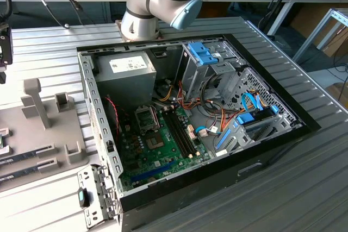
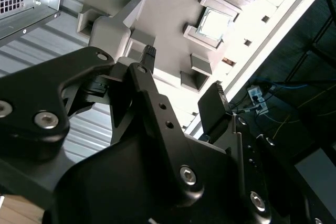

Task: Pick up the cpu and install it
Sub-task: 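Pick up the cpu and move it towards the insertion slot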

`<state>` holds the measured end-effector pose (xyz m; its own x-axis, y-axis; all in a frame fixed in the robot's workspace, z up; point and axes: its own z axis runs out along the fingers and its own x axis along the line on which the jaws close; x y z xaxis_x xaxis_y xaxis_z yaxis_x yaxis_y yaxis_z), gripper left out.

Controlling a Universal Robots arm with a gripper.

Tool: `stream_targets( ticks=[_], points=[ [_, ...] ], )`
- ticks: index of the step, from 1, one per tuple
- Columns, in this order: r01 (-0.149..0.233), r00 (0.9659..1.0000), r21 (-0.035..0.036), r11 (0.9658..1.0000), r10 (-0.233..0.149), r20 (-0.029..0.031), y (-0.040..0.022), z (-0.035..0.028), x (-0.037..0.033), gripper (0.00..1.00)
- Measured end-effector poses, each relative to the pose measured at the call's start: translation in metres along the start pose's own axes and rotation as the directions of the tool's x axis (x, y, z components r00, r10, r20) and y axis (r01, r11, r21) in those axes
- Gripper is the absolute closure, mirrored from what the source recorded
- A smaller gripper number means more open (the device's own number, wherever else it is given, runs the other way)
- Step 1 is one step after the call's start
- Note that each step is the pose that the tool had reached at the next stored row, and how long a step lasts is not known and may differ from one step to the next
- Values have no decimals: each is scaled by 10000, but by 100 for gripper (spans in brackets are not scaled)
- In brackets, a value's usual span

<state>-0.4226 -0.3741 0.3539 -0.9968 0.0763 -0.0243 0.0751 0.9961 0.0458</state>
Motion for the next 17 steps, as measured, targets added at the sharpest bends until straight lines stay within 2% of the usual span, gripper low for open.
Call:
stream_targets(
  ticks=[17],
  points=[
    [0, 10000, 0, 10000, 0, 1, -3, 40, 12, 40]
  ],
)
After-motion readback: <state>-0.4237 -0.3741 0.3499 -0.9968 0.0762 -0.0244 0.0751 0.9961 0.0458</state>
